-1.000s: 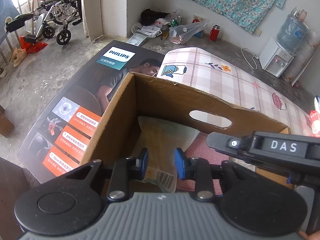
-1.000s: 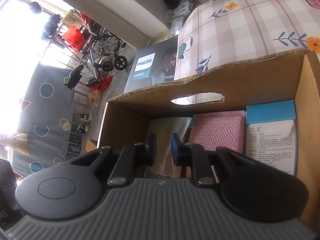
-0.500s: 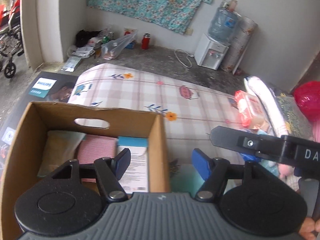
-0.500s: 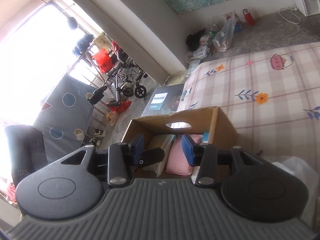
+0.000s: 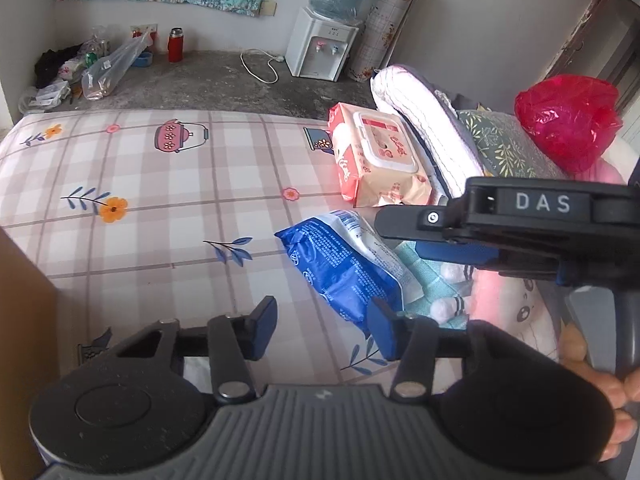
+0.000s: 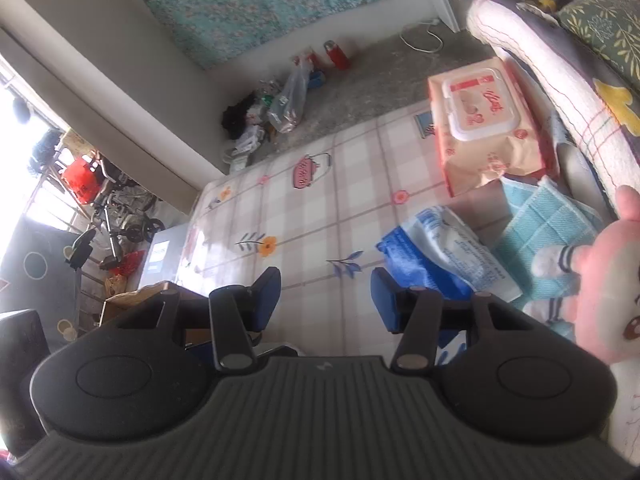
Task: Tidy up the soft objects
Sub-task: 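Reach the right tool to the blue-and-white wet-wipes pack and grasp it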
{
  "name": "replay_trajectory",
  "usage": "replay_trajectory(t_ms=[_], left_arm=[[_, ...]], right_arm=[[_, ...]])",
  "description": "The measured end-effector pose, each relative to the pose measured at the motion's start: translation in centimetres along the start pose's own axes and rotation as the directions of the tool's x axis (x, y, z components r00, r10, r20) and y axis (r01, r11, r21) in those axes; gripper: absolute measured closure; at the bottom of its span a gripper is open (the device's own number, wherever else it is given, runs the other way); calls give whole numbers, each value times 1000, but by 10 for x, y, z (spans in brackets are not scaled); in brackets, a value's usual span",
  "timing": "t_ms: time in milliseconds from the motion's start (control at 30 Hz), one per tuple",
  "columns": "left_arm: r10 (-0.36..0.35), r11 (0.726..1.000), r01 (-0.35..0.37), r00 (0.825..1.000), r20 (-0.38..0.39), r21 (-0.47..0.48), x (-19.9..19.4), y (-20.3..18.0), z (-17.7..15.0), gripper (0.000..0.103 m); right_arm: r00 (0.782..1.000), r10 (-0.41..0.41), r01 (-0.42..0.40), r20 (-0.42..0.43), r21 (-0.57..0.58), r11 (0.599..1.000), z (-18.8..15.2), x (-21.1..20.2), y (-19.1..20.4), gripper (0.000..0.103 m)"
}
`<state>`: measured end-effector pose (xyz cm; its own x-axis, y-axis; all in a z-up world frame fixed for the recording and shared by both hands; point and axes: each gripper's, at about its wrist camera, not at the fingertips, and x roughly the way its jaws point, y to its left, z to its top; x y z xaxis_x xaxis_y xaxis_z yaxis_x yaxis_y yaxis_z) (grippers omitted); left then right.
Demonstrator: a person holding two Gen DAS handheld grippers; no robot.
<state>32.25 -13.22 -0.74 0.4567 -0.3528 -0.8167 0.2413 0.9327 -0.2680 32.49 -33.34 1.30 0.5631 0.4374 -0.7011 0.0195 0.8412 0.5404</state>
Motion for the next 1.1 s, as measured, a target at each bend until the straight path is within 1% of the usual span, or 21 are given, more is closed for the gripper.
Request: replay_trajectory(t_ms=[100,200,300,400,467,567,600,667,700,733,833,933,1033,1100], left_arm=[[16,1000,-16,999,-41,-8,35,-8,9,79],[27,1000,-28,997,-76,-13,63,-10,15,85],[44,999,-46,994,-104,-17,83,-7,18,89],[49,998,-53,989,-136,-26,96,-3,17,90],[59,998,-64,988,-145,-27,101,1,16,91],[56,997,-64,987,-149,-49,104,7,19,91],[56,996,-65,987,-153,-54,105,9,20,91],[62,996,-71,986,-156,-57,107,11,20,91],[66,996,-76,985,-157,-56,107,12,20,91],[69,995,-79,985,-159,-55,108,12,20,91],[77,995,-87,982,-170,-55,113,12,19,93],[92,994,-102,978,-188,-45,119,11,18,97],[105,993,-115,973,-204,-36,121,12,15,99],[113,992,-121,972,-206,-24,121,12,15,100]], right_arm=[[998,-50,52,-39,37,998,18,25,-28,54],[994,-96,99,-61,54,994,34,49,-47,54],[988,-121,128,-96,63,990,49,77,-55,54],[982,-130,142,-140,78,987,56,98,-66,54],[976,-143,157,-162,81,984,58,111,-72,53],[968,-148,167,-205,83,982,59,128,-78,51],[965,-145,167,-219,85,982,60,133,-80,51],[962,-134,161,-238,98,982,61,142,-84,44],[961,-123,154,-248,106,982,62,145,-86,38],[959,-101,137,-263,122,983,63,150,-88,34],[954,-61,111,-293,156,982,62,157,-89,33],[953,-36,92,-300,173,981,62,153,-83,32],[958,24,33,-286,193,981,64,140,-73,32],[958,83,-26,-276,206,978,65,129,-64,32]])
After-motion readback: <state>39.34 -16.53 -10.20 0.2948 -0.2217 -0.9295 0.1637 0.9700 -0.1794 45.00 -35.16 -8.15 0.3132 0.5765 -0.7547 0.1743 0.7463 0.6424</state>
